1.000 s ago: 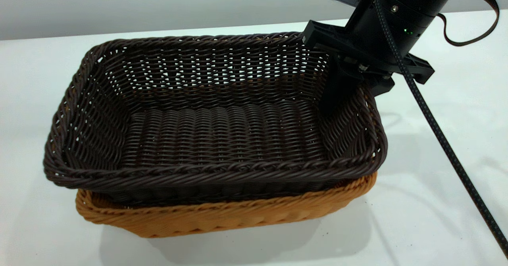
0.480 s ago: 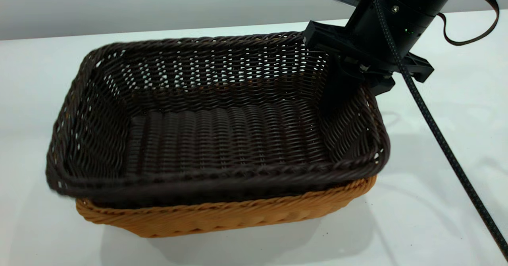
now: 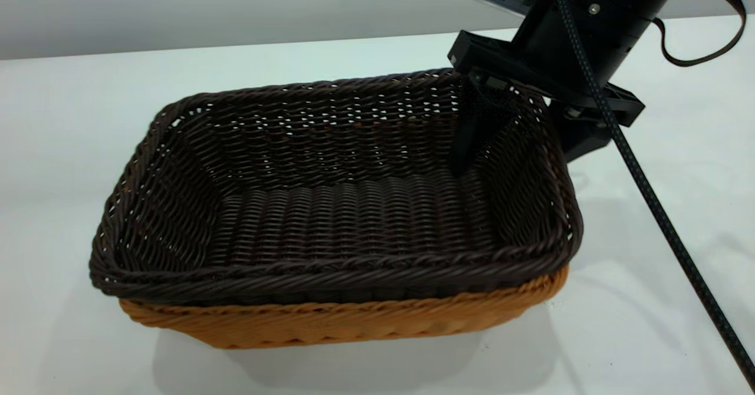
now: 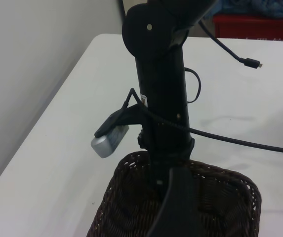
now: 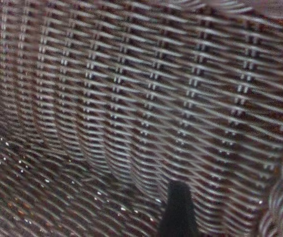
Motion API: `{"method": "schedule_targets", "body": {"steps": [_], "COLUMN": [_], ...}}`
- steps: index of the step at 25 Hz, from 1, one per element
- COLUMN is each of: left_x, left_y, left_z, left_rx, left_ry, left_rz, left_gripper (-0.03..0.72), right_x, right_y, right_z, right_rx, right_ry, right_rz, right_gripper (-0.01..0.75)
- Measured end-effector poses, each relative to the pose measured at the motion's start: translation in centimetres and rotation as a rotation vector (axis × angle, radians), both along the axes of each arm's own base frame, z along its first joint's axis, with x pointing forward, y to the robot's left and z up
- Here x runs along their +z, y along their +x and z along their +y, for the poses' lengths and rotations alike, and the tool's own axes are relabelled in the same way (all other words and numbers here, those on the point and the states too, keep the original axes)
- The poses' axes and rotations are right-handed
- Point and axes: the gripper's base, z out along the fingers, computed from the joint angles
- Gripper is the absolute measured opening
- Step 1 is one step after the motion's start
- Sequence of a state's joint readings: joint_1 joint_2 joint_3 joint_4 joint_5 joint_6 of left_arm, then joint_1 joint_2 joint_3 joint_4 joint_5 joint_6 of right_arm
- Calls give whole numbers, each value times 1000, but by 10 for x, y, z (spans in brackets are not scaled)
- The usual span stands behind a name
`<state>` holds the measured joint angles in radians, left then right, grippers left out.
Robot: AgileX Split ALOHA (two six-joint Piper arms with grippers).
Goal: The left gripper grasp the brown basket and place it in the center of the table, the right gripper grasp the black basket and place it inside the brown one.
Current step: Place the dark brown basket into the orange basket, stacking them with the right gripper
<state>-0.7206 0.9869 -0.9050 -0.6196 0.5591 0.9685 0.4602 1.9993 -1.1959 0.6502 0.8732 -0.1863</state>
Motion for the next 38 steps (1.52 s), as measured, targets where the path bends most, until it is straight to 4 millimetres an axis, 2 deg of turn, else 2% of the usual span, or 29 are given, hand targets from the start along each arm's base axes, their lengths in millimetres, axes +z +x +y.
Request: {"method": "schedule_targets", "body": {"steps": [16,20,26,29,38], "left_x": [-2,-2,-2,-2,-2], "left_y": [-2,-2,-2,-2,-2], "left_z": [0,0,0,0,0], "left_rx": [-19,-19,-19,-19,-19], "left_ry": [20,20,21,22,24], "left_rz": [18,18,18,16,15], "left_gripper": [523,523,523,523,523], "right_x": [1,12,39,45,38], "right_y": [-2,1,16,21,26], "right_z": [-2,-1,6,5,-3], "right_rx": [27,103,127,126,135], "right_ry": [-25,-44,-30,-65,-168], "right_rz": [26,47,15,-13,-68], "right_gripper": [538,541,543,543,543]}}
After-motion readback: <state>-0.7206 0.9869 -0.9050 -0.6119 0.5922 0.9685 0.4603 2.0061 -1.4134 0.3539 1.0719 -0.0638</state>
